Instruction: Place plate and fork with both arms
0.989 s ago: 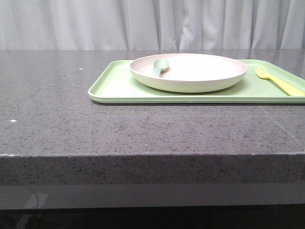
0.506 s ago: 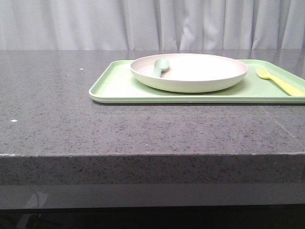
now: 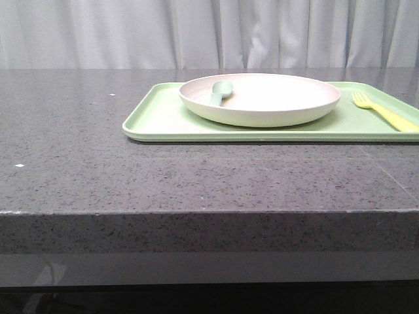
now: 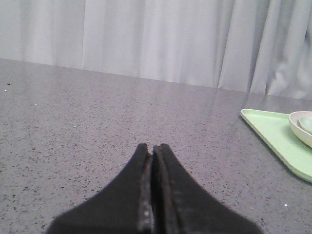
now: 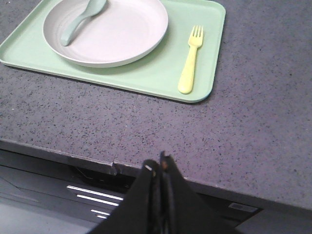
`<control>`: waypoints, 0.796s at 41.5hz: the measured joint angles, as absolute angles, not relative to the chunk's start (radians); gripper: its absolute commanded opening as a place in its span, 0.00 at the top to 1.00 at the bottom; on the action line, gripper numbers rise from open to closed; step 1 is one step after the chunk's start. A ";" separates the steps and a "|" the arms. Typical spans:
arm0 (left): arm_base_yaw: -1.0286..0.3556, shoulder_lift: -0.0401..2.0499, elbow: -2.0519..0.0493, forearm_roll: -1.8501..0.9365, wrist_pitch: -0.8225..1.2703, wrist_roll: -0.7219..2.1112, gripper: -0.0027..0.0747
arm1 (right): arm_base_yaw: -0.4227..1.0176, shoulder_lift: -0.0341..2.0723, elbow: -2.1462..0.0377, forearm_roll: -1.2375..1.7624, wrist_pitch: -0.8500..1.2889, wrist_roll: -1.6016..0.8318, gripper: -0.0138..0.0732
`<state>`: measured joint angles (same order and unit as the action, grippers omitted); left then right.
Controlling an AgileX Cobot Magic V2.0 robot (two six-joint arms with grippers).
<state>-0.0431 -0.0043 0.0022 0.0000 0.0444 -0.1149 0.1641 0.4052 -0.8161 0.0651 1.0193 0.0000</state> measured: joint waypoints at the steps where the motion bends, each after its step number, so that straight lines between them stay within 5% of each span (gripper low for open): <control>1: -0.043 -0.004 0.002 0.000 0.044 -0.115 0.99 | 0.164 0.398 -0.807 0.060 1.007 0.000 0.92; 20: -0.043 -0.004 0.002 0.000 0.044 -0.115 0.99 | 0.043 0.025 -0.216 0.048 0.397 0.000 0.92; 33: -0.043 -0.004 0.002 0.000 0.044 -0.115 0.99 | 0.030 -0.010 0.024 0.048 0.087 0.000 0.92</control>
